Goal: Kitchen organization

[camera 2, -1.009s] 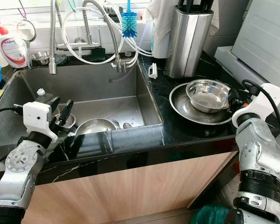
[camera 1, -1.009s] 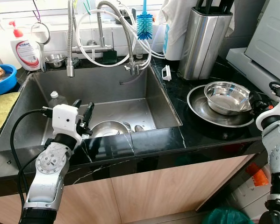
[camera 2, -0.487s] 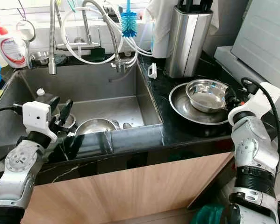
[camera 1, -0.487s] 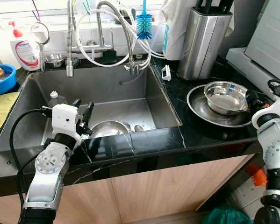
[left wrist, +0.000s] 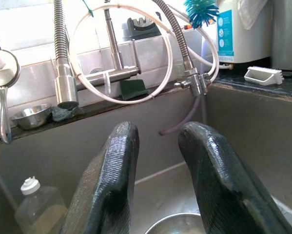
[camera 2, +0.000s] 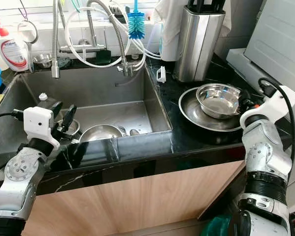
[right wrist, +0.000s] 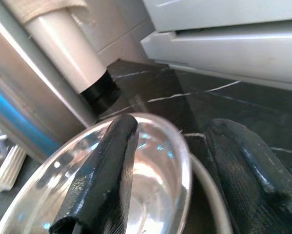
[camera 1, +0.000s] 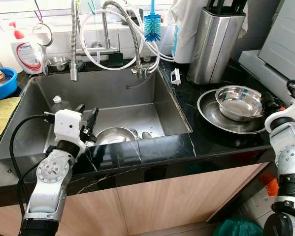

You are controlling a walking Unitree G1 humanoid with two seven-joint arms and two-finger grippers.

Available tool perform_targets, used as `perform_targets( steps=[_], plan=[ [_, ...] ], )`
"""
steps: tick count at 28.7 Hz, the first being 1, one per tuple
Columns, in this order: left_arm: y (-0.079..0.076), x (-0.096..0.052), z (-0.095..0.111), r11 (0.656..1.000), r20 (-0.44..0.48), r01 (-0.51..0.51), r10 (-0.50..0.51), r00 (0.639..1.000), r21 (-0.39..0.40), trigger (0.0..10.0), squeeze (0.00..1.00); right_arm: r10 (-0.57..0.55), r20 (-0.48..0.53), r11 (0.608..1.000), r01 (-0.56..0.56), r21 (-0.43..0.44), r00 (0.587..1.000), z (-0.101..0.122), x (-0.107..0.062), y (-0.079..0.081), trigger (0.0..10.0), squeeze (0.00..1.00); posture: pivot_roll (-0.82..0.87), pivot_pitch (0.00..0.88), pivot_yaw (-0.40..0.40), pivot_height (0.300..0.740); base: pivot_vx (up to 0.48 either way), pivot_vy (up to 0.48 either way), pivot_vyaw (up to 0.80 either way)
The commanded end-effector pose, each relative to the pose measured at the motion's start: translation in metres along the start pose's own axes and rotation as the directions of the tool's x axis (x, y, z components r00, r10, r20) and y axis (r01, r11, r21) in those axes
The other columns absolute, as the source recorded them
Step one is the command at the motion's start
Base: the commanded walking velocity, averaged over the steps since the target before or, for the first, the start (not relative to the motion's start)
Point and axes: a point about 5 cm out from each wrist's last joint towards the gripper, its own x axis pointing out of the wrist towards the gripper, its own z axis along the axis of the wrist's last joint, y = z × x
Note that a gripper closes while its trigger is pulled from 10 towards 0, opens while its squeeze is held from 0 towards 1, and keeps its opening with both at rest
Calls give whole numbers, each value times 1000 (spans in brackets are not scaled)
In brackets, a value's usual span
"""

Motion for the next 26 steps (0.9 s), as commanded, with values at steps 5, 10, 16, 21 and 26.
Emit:
perform_targets(
  steps=[5,10,16,21,26],
  plan=[
    [1,2,3,999,1,5,-6,1000,32,10000,0,-34,10,999,34,19,999,5,2,0,10000,0,55,6,-22,740,0,0,0],
    [1,3,3,999,2,7,-7,1000,32,10000,0,-38,-26,999,38,-3,999,0,3,0,10000,0,56,4,-22,740,0,0,0],
    [1,3,4,999,4,4,-4,1000,34,10000,0,-27,-54,999,25,-35,998,-3,5,4,10000,0,56,1,-21,740,0,0,0],
    [4,3,4,999,2,-7,7,1000,42,10000,0,-13,-71,998,8,-59,997,-3,8,10,10000,0,60,0,-24,740,0,0,0],
    [3,3,4,999,4,-6,6,1000,40,10000,0,28,-93,997,-35,-75,995,-4,9,18,10000,0,61,0,-26,740,0,0,0]
  ],
)
